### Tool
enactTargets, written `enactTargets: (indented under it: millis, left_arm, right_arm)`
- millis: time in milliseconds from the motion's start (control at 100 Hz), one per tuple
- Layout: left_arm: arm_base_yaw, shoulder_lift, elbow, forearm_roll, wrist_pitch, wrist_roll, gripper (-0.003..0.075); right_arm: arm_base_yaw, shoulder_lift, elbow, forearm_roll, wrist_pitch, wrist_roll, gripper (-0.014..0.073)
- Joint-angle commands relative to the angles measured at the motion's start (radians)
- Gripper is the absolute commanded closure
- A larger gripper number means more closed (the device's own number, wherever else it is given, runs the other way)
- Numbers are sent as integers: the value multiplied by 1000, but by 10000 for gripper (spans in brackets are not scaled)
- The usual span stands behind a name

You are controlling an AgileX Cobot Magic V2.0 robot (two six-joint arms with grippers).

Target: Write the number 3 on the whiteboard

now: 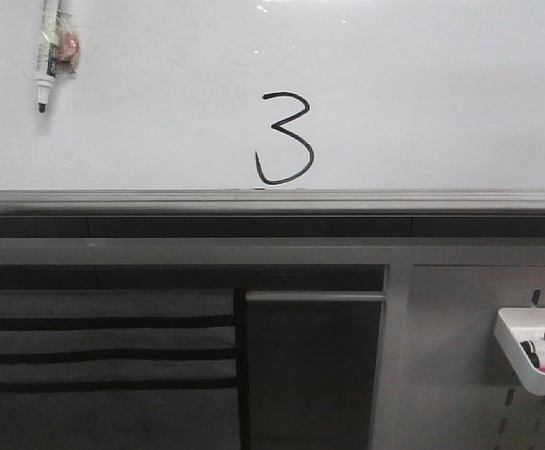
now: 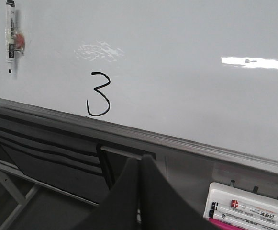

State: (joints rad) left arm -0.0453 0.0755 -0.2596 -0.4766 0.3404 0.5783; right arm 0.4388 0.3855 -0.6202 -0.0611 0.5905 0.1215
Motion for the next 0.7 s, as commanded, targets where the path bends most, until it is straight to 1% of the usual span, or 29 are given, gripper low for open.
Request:
enactTargets:
  millis: [0,70,100,160,200,250,360,530,590,690]
  left_arm:
    - [17,-13,29,-27,-99,-12,738]
    - [17,-47,67,12,-114,-62,738]
    - [14,-68,84,51,-116,-108,738]
    - [10,-100,109,182,-121,-249,738]
    - [6,-115,125,240,-130,-337,738]
    - [6,-112,139,297,-152,-390,738]
    - [6,-112,176,352,-215,-402,738]
    - [6,-112,270,410,-452,-402,738]
    - [1,-112,266,441,-431,-402,738]
    - [-18,-112,268,489,-455,-415,738]
  right_arm:
    - [-5,3,-26,-16,-83,-10,668]
    - [-5,3,-26,-16,-83,-10,668]
    - [-5,3,-26,-16,-83,-10,668]
    - [-5,3,-26,-16,-83,-10,668]
    - [-5,3,-26,-16,-83,-10,668]
    - [-5,3,-26,-16,-83,-10,668]
    - [-5,3,-26,-16,-83,-10,668]
    - [-5,3,-26,-16,-83,-10,668]
    - [-5,3,-26,-16,-83,-10,668]
    - [-5,3,-26,-16,-83,-10,668]
